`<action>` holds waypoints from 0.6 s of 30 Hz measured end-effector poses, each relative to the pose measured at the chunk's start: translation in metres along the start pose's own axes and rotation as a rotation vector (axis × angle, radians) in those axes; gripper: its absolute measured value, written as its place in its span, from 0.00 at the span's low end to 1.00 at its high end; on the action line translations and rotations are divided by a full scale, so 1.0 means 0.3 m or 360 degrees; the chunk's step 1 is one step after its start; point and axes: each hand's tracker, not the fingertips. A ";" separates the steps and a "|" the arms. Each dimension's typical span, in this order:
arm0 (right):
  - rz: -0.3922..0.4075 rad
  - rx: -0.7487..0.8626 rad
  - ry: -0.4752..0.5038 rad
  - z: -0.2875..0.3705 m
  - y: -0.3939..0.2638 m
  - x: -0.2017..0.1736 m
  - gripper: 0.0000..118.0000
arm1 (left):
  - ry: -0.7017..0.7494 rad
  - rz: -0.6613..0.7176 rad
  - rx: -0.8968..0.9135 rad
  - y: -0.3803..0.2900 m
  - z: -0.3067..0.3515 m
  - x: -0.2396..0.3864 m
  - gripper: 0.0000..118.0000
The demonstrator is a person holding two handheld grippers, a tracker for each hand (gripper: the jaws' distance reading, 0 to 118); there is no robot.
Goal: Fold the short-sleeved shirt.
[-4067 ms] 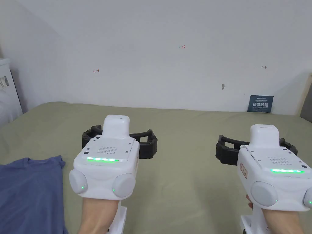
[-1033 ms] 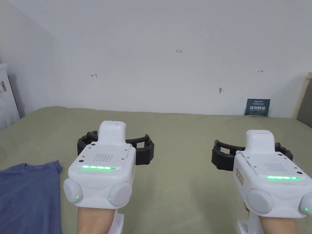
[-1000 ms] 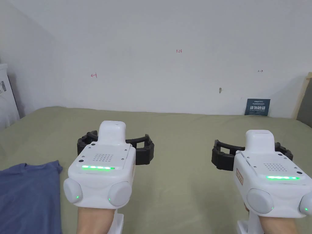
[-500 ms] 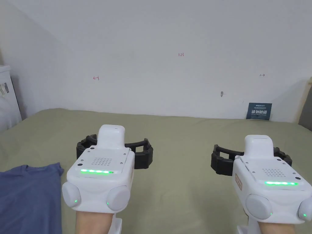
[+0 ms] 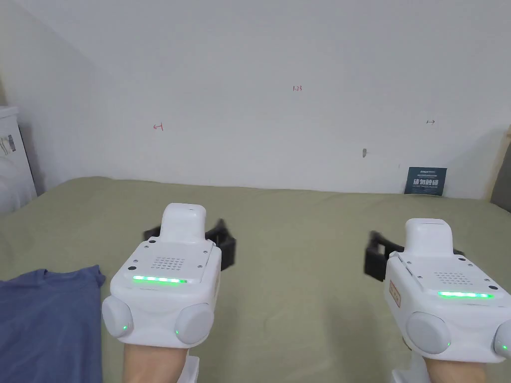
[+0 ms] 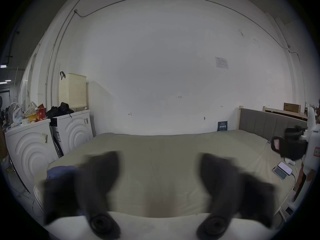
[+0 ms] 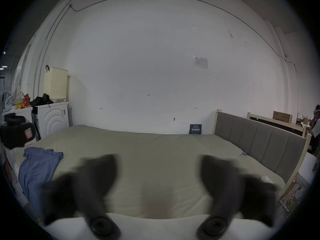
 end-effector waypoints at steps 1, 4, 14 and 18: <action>0.0005 -0.0007 -0.0067 -0.011 -0.002 -0.001 0.00 | 0.0025 -0.0027 -0.0034 0.002 -0.011 0.001 0.01; -0.0059 -0.0032 -0.0065 -0.009 0.008 0.008 0.00 | -0.0009 0.0022 -0.0053 -0.010 -0.020 -0.031 0.01; 0.0003 -0.0022 -0.0086 -0.026 0.010 0.002 0.00 | -0.0002 0.0009 -0.0080 -0.024 -0.035 -0.053 0.01; 0.0033 -0.0043 -0.0020 -0.061 0.007 -0.052 0.00 | 0.0084 0.0033 -0.0110 -0.014 -0.035 -0.106 0.01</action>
